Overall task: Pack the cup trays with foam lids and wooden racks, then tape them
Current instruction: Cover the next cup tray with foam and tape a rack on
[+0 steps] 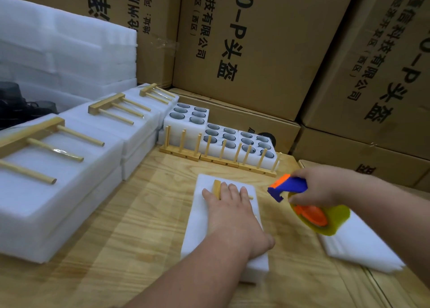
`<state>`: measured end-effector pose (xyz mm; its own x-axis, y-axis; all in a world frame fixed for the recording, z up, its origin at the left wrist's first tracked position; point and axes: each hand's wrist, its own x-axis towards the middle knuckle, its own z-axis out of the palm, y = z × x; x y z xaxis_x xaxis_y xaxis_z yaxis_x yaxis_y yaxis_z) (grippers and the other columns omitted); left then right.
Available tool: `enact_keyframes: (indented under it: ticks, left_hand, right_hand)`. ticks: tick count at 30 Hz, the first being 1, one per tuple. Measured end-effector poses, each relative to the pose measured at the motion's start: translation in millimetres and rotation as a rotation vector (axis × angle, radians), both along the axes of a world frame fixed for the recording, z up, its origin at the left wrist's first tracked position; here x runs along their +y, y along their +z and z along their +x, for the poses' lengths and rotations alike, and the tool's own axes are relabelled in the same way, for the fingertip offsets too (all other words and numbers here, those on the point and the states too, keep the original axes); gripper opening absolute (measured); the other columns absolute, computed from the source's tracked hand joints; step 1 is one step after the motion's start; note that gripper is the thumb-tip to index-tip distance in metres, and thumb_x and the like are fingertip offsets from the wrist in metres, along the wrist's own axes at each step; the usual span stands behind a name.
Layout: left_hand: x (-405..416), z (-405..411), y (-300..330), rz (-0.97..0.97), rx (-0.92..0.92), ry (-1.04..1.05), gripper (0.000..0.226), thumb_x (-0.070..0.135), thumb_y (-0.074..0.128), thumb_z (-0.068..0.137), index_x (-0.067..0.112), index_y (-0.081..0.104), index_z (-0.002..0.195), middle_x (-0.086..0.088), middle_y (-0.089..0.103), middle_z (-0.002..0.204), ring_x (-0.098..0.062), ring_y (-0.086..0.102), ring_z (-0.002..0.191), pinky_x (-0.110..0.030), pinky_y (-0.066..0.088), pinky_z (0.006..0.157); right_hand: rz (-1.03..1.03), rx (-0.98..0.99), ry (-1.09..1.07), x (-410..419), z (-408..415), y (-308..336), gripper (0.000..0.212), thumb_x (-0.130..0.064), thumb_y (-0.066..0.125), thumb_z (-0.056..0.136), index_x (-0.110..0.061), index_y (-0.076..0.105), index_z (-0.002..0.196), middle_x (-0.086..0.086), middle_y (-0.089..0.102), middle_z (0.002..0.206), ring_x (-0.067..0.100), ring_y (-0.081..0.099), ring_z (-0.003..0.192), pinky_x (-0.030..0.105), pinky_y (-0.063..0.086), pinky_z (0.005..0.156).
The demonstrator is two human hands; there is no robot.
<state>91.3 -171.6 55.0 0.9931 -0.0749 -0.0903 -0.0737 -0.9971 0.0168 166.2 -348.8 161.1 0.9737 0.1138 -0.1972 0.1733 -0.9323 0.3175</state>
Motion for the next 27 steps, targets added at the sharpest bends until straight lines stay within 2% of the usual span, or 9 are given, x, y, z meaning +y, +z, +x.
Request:
enact_keyframes:
  ticks: [3, 7, 12, 14, 16, 18, 20, 22, 27]
  left_hand:
    - [0, 0, -1, 0.001, -0.009, 0.002, 0.110, 0.078, 0.030, 0.084, 0.010, -0.011, 0.161, -0.018, -0.005, 0.170, -0.036, -0.012, 0.156, -0.075, -0.001, 0.111]
    - [-1, 1, -2, 0.009, -0.014, -0.002, 0.109, 0.078, 0.029, 0.084, 0.010, -0.010, 0.161, -0.018, -0.004, 0.170, -0.036, -0.011, 0.156, -0.074, 0.000, 0.111]
    - [-1, 0, -2, 0.007, -0.022, 0.003, 0.107, 0.076, 0.028, 0.084, 0.011, -0.009, 0.161, -0.018, -0.003, 0.170, -0.036, -0.010, 0.156, -0.074, 0.000, 0.111]
    - [-1, 0, -2, 0.005, -0.025, 0.004, 0.107, 0.075, 0.028, 0.084, 0.011, -0.009, 0.161, -0.018, -0.002, 0.170, -0.036, -0.010, 0.156, -0.074, 0.000, 0.111]
    - [-1, 0, -2, 0.004, -0.026, 0.004, 0.108, 0.075, 0.029, 0.084, 0.011, -0.008, 0.162, -0.018, -0.002, 0.170, -0.035, -0.010, 0.156, -0.074, 0.000, 0.111]
    - [-1, 1, -2, 0.007, -0.027, 0.004, 0.107, 0.074, 0.028, 0.083, 0.011, -0.008, 0.162, -0.018, -0.002, 0.170, -0.036, -0.010, 0.156, -0.074, -0.001, 0.111]
    - [-1, 1, -2, 0.011, -0.029, 0.007, 0.106, 0.074, 0.028, 0.084, 0.012, -0.008, 0.162, -0.017, -0.002, 0.170, -0.036, -0.010, 0.156, -0.074, -0.001, 0.111]
    - [-1, 2, -4, 0.012, -0.033, 0.009, 0.106, 0.076, 0.025, 0.084, 0.011, -0.008, 0.162, -0.017, -0.002, 0.170, -0.036, -0.010, 0.156, -0.074, 0.000, 0.111]
    - [-2, 1, -8, 0.015, -0.055, 0.015, 0.106, 0.081, 0.016, 0.085, 0.012, -0.007, 0.162, -0.018, -0.002, 0.170, -0.036, -0.009, 0.156, -0.074, 0.000, 0.111]
  right_hand:
    - [0.160, -0.204, -0.031, -3, 1, -38, 0.066, -0.074, 0.048, 0.084, -0.043, 0.042, 0.141, -0.002, 0.048, 0.104, 0.022, 0.052, 0.089, 0.033, 0.049, 0.074]
    - [0.210, -0.437, -0.013, 4, -6, -85, 0.056, -0.056, 0.043, 0.090, -0.039, 0.041, 0.144, 0.001, 0.038, 0.097, 0.028, 0.055, 0.087, 0.033, 0.039, 0.068]
    - [0.202, -0.447, 0.002, 12, -18, -126, 0.059, -0.044, 0.053, 0.088, -0.038, 0.040, 0.146, 0.002, 0.052, 0.116, 0.025, 0.054, 0.110, 0.038, 0.044, 0.087]
    - [0.286, -0.507, -0.056, 15, -24, -131, 0.057, -0.038, 0.058, 0.087, -0.034, 0.048, 0.143, 0.004, 0.053, 0.120, 0.027, 0.050, 0.113, 0.040, 0.045, 0.094]
    - [0.574, -0.725, -0.095, 20, -31, -133, 0.040, -0.026, 0.064, 0.084, -0.025, 0.067, 0.124, 0.005, 0.057, 0.115, 0.030, 0.049, 0.110, 0.044, 0.042, 0.094]
    - [0.998, -0.899, -0.074, 27, -42, -136, 0.022, -0.016, 0.059, 0.079, -0.023, 0.072, 0.095, -0.001, 0.062, 0.099, 0.025, 0.055, 0.098, 0.042, 0.046, 0.083]
    - [1.485, -0.763, -0.124, 39, -50, -137, 0.022, -0.009, 0.054, 0.080, -0.026, 0.067, 0.074, -0.008, 0.064, 0.074, 0.013, 0.057, 0.070, 0.031, 0.047, 0.062]
    - [1.884, -0.505, -0.312, 48, -49, -141, 0.032, 0.003, 0.051, 0.085, -0.019, 0.067, 0.069, 0.000, 0.059, 0.058, 0.015, 0.048, 0.050, 0.025, 0.040, 0.045]
    - [2.524, -0.172, -0.733, 55, -39, -149, 0.015, -0.004, 0.044, 0.087, -0.011, 0.054, 0.080, 0.004, 0.047, 0.055, 0.013, 0.035, 0.038, 0.020, 0.025, 0.038]
